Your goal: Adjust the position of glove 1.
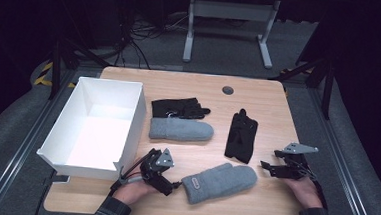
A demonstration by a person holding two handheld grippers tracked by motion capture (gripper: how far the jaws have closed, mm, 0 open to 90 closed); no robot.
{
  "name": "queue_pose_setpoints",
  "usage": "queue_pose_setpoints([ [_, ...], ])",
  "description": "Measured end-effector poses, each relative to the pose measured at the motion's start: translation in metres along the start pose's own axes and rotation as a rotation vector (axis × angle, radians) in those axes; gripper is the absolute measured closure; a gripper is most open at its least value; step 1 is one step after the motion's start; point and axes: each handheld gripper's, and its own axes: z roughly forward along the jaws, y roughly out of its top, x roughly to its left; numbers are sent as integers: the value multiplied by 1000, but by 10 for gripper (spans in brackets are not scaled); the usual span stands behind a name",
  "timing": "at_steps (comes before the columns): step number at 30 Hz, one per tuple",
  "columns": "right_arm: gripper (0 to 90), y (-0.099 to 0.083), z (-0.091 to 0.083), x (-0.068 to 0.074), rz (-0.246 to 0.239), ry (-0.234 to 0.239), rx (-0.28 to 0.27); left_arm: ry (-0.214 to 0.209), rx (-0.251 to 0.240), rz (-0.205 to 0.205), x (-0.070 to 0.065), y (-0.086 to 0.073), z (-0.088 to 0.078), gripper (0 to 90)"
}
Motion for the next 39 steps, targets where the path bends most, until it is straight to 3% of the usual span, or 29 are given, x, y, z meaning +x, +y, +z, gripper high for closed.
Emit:
queue_pose_setpoints([
  [7,179,-2,2,1,-14,-19,-12,17,4,-42,0,2,-4,154],
  [14,174,-2,3,1,-16,-18,-11,11,-87,-103,3,10,-21,327],
  [18,174,-2,3,1,-15,-19,-11,15,-103,-125,7,20,-24,542],
  [22,173,-2,3,1,-16,-19,-11,62,-95,-101,8,38,-23,780],
  [24,173,-2,3,1,-16,-19,-11,77,-91,-111,10,50,-21,887],
  [27,170,-2,3,1,-16,-18,-10,113,-62,-116,15,64,-15,898],
  [30,169,-2,3,1,-17,-17,-9,147,-67,-119,20,73,-12,898],
  [36,166,-2,3,1,-18,-16,-8,221,-31,-134,44,94,2,899],
  [39,163,-2,3,1,-19,-15,-8,244,-19,-153,58,97,9,899],
])
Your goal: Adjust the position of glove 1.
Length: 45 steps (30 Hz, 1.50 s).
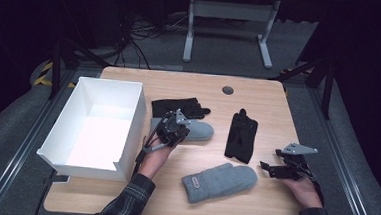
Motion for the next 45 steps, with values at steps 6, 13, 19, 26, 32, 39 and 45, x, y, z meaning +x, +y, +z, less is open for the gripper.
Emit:
queue_pose_setpoints([
  [6,160,0,0,0,0,4,0,20,19,-51,17,-2,14,898],
  [13,159,0,0,0,-1,4,0,4,79,-49,14,-9,32,899],
  [19,158,0,0,0,-1,2,-1,-21,75,-49,3,-2,37,899],
  [26,158,0,0,0,-2,3,-1,-59,71,-36,-16,17,50,899],
  [32,157,0,0,0,-2,4,-1,-53,45,-30,-14,26,38,899],
  [39,156,0,0,0,-2,4,-1,25,31,-103,19,19,21,899],
  [45,156,0,0,0,-2,3,0,77,44,-151,39,14,23,899],
])
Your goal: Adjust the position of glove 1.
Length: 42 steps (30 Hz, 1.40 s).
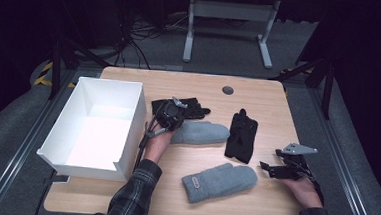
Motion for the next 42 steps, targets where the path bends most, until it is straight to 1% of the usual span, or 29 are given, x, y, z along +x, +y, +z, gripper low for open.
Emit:
queue_pose_setpoints([
  [1,156,0,0,0,0,0,0,7,16,-1,1,-1,3,899],
  [2,156,0,0,0,0,0,0,7,16,-1,1,-1,3,899],
  [3,156,0,0,0,0,0,0,14,31,2,2,-2,5,899],
  [4,156,0,0,0,0,0,0,13,46,4,2,-4,8,899],
  [5,156,0,0,0,0,0,0,13,51,8,1,-6,9,899],
  [7,156,0,0,0,0,0,0,11,56,9,-3,-9,6,899],
  [10,155,0,0,0,0,0,0,7,72,30,-9,-14,-2,899],
  [13,155,0,0,0,0,0,0,-15,78,41,-19,-22,-9,899],
  [16,155,0,0,0,0,1,0,-24,88,67,-29,-29,-17,899],
  [17,155,0,0,0,-1,1,1,-28,92,69,-31,-31,-19,899],
  [18,155,0,0,0,-1,1,1,-29,89,81,-34,-32,-21,899],
  [20,155,0,0,0,-2,2,1,-32,97,87,-37,-34,-22,899],
  [23,155,0,0,0,-2,2,1,-51,104,87,-43,-38,-24,899],
  [27,155,0,0,0,-2,3,1,-97,101,97,-52,-41,-27,899],
  [28,155,0,0,0,-2,3,1,-96,101,105,-53,-41,-27,899],
  [29,155,0,0,0,-2,3,1,-100,97,104,-54,-41,-27,898],
  [31,155,0,0,0,-3,3,1,-108,70,99,-52,-38,-29,897],
  [32,156,0,0,0,-3,4,1,-122,58,94,-50,-36,-30,897],
  [33,155,0,0,0,-3,3,1,-132,53,97,-49,-33,-30,891],
  [35,155,0,0,0,-3,4,1,-140,41,118,-48,-28,-29,824],
  [36,155,0,0,0,-3,4,1,-152,15,137,-48,-24,-28,779],
  [37,155,0,0,0,-3,4,1,-163,11,149,-47,-22,-27,731],
  [38,155,0,0,0,-3,4,1,-176,11,173,-47,-18,-25,688],
  [39,155,0,0,0,-3,4,1,-188,13,192,-48,-15,-23,627],
  [40,155,0,0,0,-3,5,1,-196,4,217,-48,-12,-20,567],
  [41,155,0,0,1,-3,5,1,-203,13,227,-48,-10,-19,511],
  [42,155,0,0,1,-4,5,1,-214,13,246,-49,-7,-15,474],
])
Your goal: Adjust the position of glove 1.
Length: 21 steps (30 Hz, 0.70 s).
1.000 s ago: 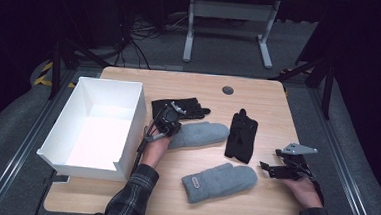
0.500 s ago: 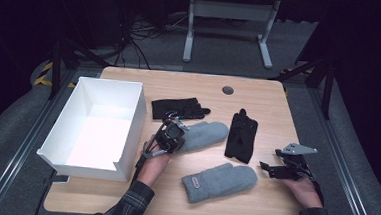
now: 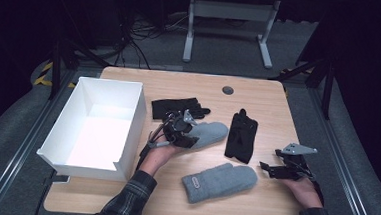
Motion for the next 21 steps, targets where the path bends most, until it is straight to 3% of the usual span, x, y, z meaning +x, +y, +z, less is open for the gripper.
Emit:
queue_pose_setpoints([
  [3,155,0,0,0,-1,1,0,-15,20,31,3,4,9,327],
  [7,155,0,0,0,-1,1,0,-47,62,47,5,2,23,303],
  [11,155,0,0,0,-2,1,0,-39,81,64,1,-2,29,412],
  [17,155,0,0,0,-1,1,0,-25,83,60,-2,-2,30,668],
  [21,155,0,0,0,0,0,-1,-41,75,8,2,-1,27,800],
])
